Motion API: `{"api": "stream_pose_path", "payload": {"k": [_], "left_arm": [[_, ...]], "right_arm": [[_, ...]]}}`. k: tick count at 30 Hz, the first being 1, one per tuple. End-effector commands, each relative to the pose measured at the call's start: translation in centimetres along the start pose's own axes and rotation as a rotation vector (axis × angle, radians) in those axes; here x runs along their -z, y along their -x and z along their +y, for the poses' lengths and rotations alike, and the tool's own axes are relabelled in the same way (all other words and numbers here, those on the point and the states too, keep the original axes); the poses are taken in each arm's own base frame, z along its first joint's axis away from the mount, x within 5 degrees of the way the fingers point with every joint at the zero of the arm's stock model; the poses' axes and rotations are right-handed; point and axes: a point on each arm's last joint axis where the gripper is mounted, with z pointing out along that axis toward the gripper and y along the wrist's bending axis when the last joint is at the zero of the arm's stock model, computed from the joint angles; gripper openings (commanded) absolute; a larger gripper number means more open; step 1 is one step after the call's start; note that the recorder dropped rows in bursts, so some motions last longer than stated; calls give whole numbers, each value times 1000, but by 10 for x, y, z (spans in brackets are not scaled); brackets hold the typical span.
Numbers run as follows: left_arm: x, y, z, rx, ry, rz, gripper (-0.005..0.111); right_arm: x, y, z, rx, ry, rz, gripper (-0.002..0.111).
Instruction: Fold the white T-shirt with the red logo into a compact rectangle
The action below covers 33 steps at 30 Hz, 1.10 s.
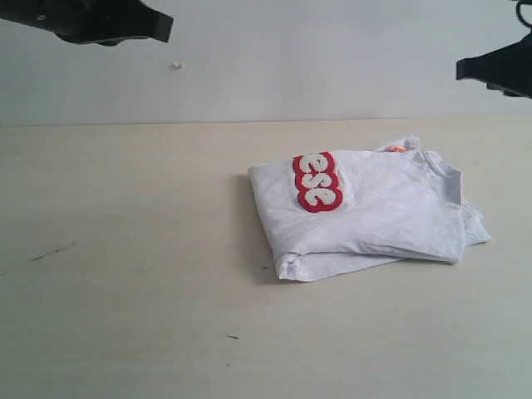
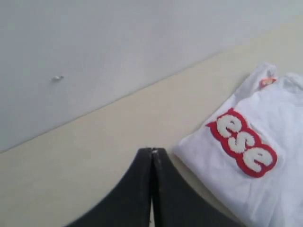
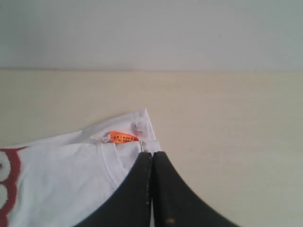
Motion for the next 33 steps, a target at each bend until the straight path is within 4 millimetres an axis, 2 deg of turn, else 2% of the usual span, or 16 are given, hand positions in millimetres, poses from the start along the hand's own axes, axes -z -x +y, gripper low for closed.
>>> {"api": "stream_pose_path", "payload": {"k": [1,9,10,14,15,18,20,24,28,33], "left_arm": [[36,0,1,23,19,-113,0],[107,-14,-1,85,36,-349,0],[128,-18,-2,105,38,-435,0],[160,-29,-3,128,41,-573,0],[172,-36,-4,127,45,-622,0],[193,-49,-6,156,37,-692,0],[212,-61,-8,154,36,-735,0],[232,-76,-10,167,29,-778,0],[241,-89,-11,187,19,-796,0],[256,-108,-14,195,13,-827,0]], "right_arm": [[45,7,1,-50,-5,-124,0],[123,12,8,-86,21,-292,0],[145,12,9,-92,29,-349,0],[188,8,12,-83,38,-459,0],[208,5,14,-82,46,-508,0],[248,-5,18,-86,73,-610,0],[281,-22,23,-71,110,-690,0],[316,-43,31,-1,169,-740,0],[335,-57,36,26,201,-765,0],[367,-83,42,93,237,-821,0]]}}
